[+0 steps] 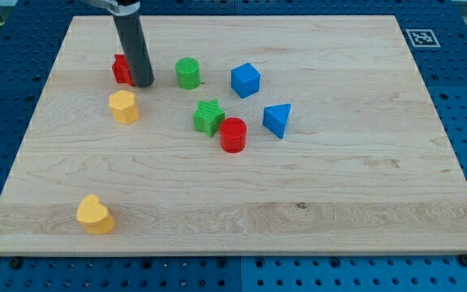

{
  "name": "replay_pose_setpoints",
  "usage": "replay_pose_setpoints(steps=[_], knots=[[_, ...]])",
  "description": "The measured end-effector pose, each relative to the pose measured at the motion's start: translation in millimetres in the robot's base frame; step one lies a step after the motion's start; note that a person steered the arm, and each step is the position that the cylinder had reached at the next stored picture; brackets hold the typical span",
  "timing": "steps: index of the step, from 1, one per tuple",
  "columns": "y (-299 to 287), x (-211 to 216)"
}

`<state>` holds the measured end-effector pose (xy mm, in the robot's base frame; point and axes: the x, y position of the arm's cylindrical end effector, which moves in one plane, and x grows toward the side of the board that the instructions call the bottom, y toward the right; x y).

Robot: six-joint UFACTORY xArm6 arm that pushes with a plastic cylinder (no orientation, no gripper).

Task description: Place the yellow blocks at the bottom left corner of the board

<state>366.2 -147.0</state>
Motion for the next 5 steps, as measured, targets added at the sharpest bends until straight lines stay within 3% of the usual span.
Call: replay_pose_setpoints(steps=[5], knots=[[-13.6,86.1]])
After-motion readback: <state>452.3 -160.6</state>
